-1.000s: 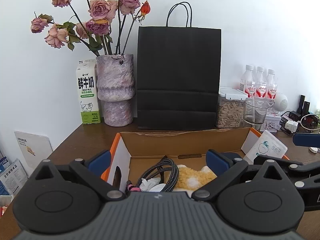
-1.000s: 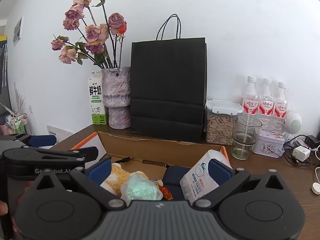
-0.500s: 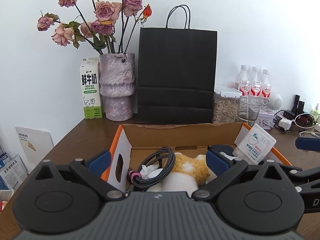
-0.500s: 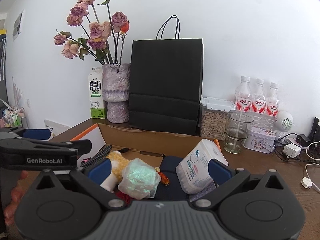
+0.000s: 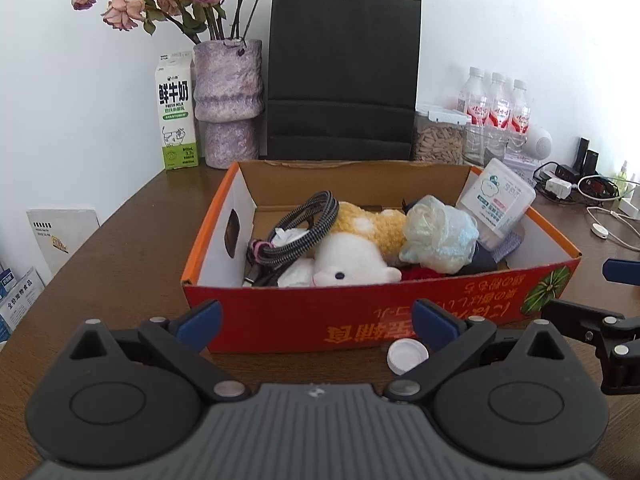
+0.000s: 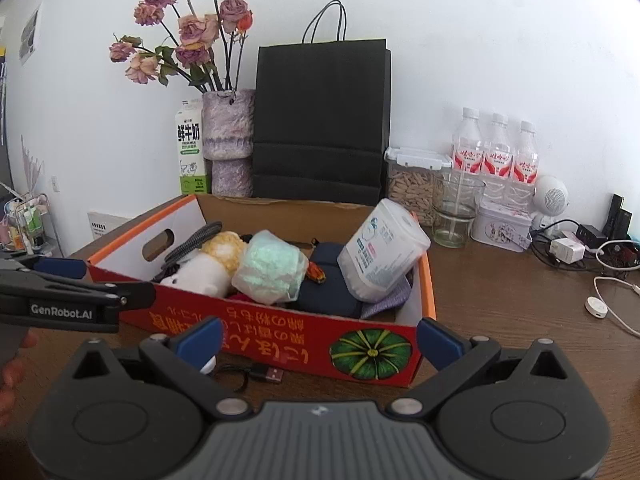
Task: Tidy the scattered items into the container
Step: 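Withdraw both tools from the box toward the small white cap and USB cable, then grasp the small white cap with the left tool while the right tool grasps the black USB cable, then carry the small cap and USB cable into the box and open both tools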
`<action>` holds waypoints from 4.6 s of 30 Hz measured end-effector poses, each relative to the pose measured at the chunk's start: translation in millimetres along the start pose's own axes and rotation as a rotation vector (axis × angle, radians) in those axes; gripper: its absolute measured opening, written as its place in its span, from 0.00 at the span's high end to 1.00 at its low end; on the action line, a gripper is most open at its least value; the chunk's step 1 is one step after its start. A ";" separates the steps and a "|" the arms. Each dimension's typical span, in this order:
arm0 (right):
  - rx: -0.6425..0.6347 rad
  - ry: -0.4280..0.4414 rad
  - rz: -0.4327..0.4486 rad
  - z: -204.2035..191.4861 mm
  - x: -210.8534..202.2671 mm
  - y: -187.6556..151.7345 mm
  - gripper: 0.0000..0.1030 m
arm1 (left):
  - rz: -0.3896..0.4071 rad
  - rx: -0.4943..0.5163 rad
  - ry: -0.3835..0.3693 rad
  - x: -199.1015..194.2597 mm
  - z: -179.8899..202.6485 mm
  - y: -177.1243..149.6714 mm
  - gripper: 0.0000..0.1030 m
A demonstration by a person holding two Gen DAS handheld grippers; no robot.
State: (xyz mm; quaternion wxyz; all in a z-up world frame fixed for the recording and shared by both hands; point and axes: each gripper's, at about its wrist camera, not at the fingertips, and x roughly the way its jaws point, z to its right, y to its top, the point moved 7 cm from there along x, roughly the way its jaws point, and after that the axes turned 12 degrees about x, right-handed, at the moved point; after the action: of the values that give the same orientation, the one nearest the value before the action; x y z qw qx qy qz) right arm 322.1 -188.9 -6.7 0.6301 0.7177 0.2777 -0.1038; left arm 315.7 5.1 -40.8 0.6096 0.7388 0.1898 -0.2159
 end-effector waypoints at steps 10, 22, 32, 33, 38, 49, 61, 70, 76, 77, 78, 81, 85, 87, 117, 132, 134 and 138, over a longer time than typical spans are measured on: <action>0.025 -0.023 -0.069 20.2 13.5 -24.8 0.00 | -0.084 0.031 -0.026 31.0 27.2 -12.7 0.01; 0.021 -0.052 -0.130 36.2 26.5 -39.6 0.00 | -0.130 0.040 -0.030 45.7 38.9 -20.8 0.20; 0.029 -0.055 -0.150 37.8 31.0 -43.9 0.00 | -0.101 0.073 -0.052 37.2 46.4 -20.7 0.72; 0.028 -0.055 -0.150 37.9 31.0 -44.1 0.00 | -0.097 0.092 -0.041 35.8 48.9 -20.9 0.72; 0.028 -0.054 -0.142 37.3 29.1 -43.8 0.00 | -0.092 0.090 -0.043 34.2 48.6 -21.6 0.72; 0.025 -0.051 -0.109 31.2 27.2 -42.0 0.00 | -0.046 0.042 -0.046 14.5 34.5 -17.2 0.72; 0.044 -0.006 -0.115 -21.9 30.3 -42.0 0.00 | 0.002 -0.061 -0.022 -2.4 -27.9 -28.3 0.72; 0.042 -0.025 -0.150 -55.1 52.1 -43.2 0.09 | 0.020 -0.116 -0.003 -6.9 -69.9 -33.9 0.72; 0.074 -0.075 -0.180 -57.6 64.5 -46.6 0.29 | 0.032 -0.126 -0.007 -9.6 -75.0 -34.2 0.72; 0.077 -0.076 -0.189 -57.5 65.4 -47.8 0.31 | 0.035 -0.128 -0.008 -10.3 -75.3 -34.1 0.72; 0.070 -0.084 -0.182 -57.5 65.0 -48.4 0.33 | 0.037 -0.129 -0.010 -11.2 -75.5 -33.9 0.72; 0.068 -0.090 -0.172 -56.8 61.8 -49.1 0.52 | 0.041 -0.125 -0.015 -12.3 -73.9 -34.2 0.72; 0.030 -0.062 -0.178 -61.9 54.4 -52.0 0.72 | 0.037 -0.134 -0.030 -12.9 -72.3 -35.7 0.72; 0.014 -0.052 -0.179 -65.2 49.4 -54.8 0.74 | 0.030 -0.138 -0.047 -12.1 -69.1 -36.9 0.72; 0.022 0.029 0.136 -45.7 -30.7 34.9 0.76 | 0.269 -0.002 0.002 -60.0 -24.9 64.0 0.72; 0.053 0.106 0.214 -44.3 33.0 100.2 0.76 | 0.249 -0.018 -0.005 17.3 -19.6 103.2 0.72; 0.054 0.109 0.210 -42.2 46.6 105.4 0.76 | 0.226 -0.012 0.001 30.9 -20.6 102.6 0.72; 0.037 0.121 0.165 -40.8 73.0 104.7 0.76 | 0.189 0.004 0.024 54.1 -22.8 101.9 0.72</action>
State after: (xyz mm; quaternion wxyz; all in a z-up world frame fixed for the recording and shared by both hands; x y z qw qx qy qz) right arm 429.5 -135.5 53.0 0.6054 0.7545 0.2532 -0.0130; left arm 418.3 9.7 16.6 0.6235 0.7571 0.1259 -0.1489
